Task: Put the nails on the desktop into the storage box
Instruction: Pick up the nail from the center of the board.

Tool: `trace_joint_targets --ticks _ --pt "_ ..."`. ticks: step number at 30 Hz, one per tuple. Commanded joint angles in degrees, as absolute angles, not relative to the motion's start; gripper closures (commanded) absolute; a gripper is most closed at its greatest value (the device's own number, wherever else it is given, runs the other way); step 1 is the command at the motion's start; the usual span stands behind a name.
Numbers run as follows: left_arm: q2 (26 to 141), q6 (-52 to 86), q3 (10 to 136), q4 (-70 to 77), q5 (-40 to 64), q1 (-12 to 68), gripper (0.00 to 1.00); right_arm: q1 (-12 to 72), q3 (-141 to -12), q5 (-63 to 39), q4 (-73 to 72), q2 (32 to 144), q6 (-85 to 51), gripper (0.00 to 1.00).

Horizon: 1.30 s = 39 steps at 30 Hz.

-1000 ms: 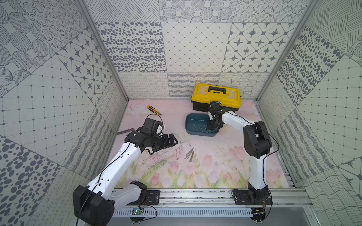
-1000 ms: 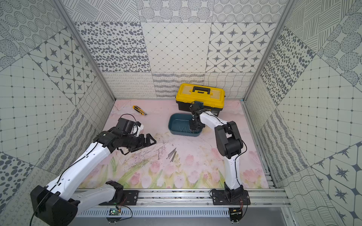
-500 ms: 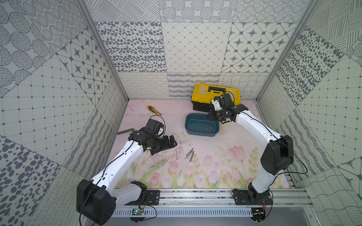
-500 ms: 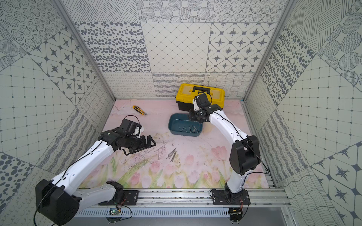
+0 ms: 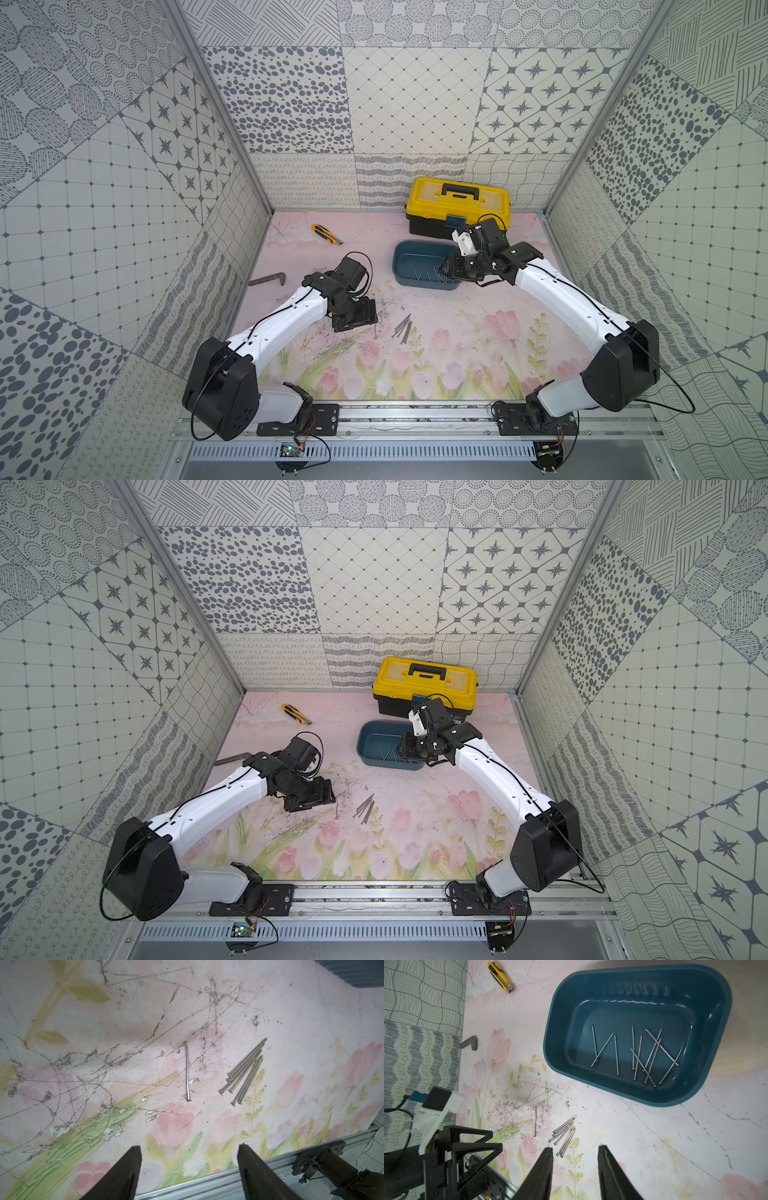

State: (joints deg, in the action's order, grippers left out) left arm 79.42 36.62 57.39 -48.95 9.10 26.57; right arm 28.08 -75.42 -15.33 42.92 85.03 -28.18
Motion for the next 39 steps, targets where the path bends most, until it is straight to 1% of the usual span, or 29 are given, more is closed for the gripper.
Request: trace_joint_targets --ticks 1,8,15,18,23,25,39 --pt "82.2 44.8 57.5 -52.5 2.1 28.6 0.24 28.9 -74.4 -15.8 41.0 83.4 -30.4 0.58" --pt "83.5 46.6 54.6 -49.2 2.3 29.3 0.24 32.0 -72.3 -16.6 38.5 82.5 -31.2 0.58" --pt "85.6 45.8 53.3 -46.7 3.0 29.4 0.25 36.1 -67.1 -26.5 29.6 82.9 -32.0 0.58" --pt "87.0 45.3 53.5 -45.5 3.4 29.3 0.25 38.6 -65.8 -28.3 27.4 83.7 -31.6 0.58" --pt "89.0 44.7 54.0 -44.0 3.6 29.3 0.26 41.9 -63.9 -28.0 26.2 84.9 -31.4 0.58" --pt "90.0 44.4 54.6 -43.6 3.8 29.4 0.28 42.6 -63.2 -28.1 25.9 85.1 -32.2 0.58" --pt "100.1 42.3 59.2 -41.3 4.8 29.5 0.4 43.1 -60.6 -26.7 25.4 82.2 -34.4 0.57"
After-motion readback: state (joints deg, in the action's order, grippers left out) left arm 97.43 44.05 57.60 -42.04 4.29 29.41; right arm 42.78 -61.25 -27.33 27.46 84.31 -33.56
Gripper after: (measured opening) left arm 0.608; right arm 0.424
